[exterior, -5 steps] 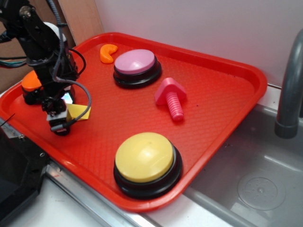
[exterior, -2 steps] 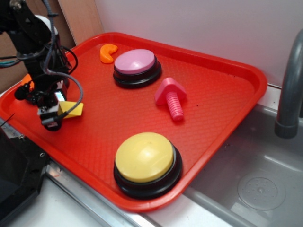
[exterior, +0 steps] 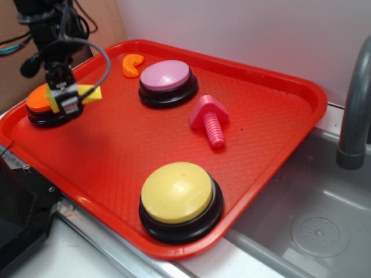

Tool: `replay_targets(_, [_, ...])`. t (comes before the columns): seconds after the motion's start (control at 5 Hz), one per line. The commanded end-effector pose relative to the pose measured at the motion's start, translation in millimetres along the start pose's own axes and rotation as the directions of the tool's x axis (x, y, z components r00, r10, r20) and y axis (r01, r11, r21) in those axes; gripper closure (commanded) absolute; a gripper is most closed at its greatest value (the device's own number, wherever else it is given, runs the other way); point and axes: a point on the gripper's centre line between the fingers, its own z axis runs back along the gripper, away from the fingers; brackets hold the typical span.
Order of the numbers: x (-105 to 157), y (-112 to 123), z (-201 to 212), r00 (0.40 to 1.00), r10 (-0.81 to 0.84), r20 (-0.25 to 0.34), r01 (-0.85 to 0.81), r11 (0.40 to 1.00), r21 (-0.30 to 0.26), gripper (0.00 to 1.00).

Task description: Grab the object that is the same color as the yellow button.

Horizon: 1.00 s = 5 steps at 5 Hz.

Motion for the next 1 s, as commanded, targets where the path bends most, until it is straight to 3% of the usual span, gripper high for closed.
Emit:
replay_targets(0.0, [32, 2, 62, 0.991, 0.076, 0.106, -0.081, 0.996, 0.037, 1.0])
replay_targets(0.6, [33, -5, 101, 0.952, 0.269, 0.149, -0.273, 0.962, 0.006, 1.0])
replay_targets(0.8, [33, -9, 98, 0.953, 0.273, 0.129, -0.276, 0.961, 0.003, 1.0])
